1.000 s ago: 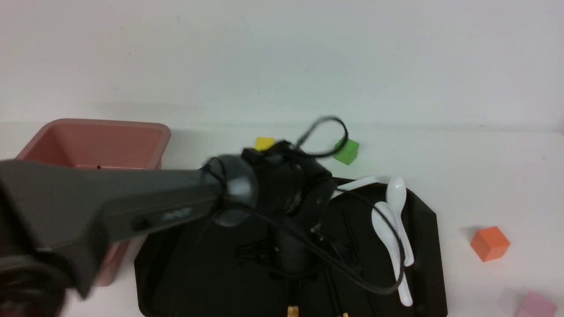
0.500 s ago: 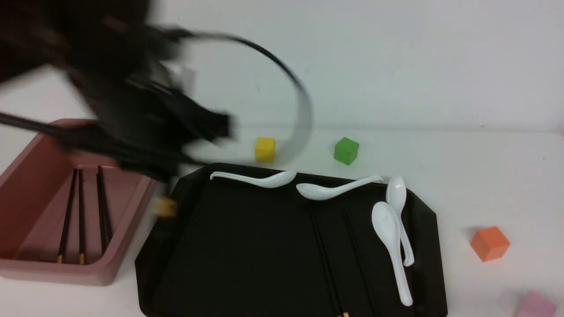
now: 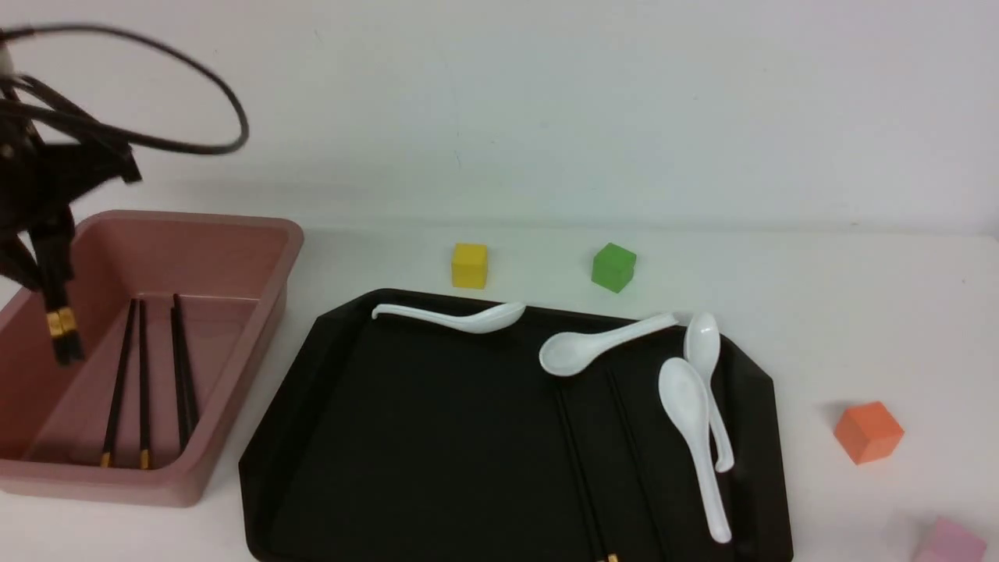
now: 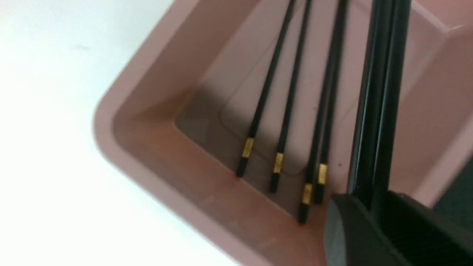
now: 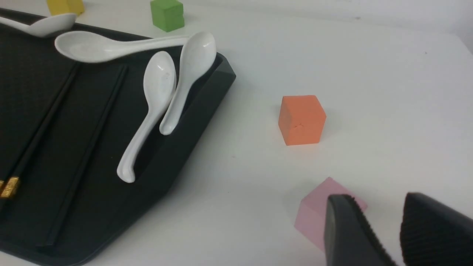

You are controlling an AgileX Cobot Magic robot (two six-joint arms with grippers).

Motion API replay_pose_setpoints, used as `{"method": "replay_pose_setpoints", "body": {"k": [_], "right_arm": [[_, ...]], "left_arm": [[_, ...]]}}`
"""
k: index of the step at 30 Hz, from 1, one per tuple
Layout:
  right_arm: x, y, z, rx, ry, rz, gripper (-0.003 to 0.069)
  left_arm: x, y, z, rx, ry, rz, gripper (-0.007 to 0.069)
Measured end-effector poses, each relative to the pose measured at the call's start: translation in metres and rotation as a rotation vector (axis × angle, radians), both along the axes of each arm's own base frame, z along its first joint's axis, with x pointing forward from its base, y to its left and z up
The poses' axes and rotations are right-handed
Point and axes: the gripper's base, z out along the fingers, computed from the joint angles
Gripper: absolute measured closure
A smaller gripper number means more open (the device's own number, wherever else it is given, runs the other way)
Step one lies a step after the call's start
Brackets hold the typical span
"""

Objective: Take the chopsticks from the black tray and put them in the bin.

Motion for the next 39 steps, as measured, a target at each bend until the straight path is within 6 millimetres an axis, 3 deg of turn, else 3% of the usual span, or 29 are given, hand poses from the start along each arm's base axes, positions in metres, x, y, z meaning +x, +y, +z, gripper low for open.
{"method": "replay_pose_setpoints", "body": {"k": [1, 4, 9, 16, 30, 37, 39], "right_arm": [[0.0, 0.0, 0.0, 0.0, 0.0, 0.0, 0.0417], [0.0, 0.0, 0.0, 0.0, 0.0, 0.0, 0.0417], [0.0, 0.0, 0.0, 0.0, 0.0, 0.0, 0.0417], [0.0, 0.0, 0.0, 0.0, 0.0, 0.0, 0.0417], [0.0, 0.0, 0.0, 0.0, 0.0, 0.0, 0.0417], [0.0, 0.0, 0.0, 0.0, 0.0, 0.0, 0.0417], [0.0, 0.0, 0.0, 0.0, 0.0, 0.0, 0.0417]], "left_arm": [[0.0, 0.0, 0.0, 0.0, 0.0, 0.0, 0.0518], [0.023, -0.001, -0.033, 0.001, 0.059, -0.007, 0.0518], [0.042, -0.002, -0.068, 0.0, 0.122, -0.014, 0.0518], [0.058, -0.004, -0.093, -0.003, 0.123, -0.029, 0.0518], [0.059, -0.004, -0.094, 0.02, 0.127, -0.101, 0.0396], [0.044, -0.003, -0.079, 0.033, 0.202, -0.142, 0.0529], [0.034, -0.004, -0.066, 0.031, 0.207, -0.169, 0.0619]]}}
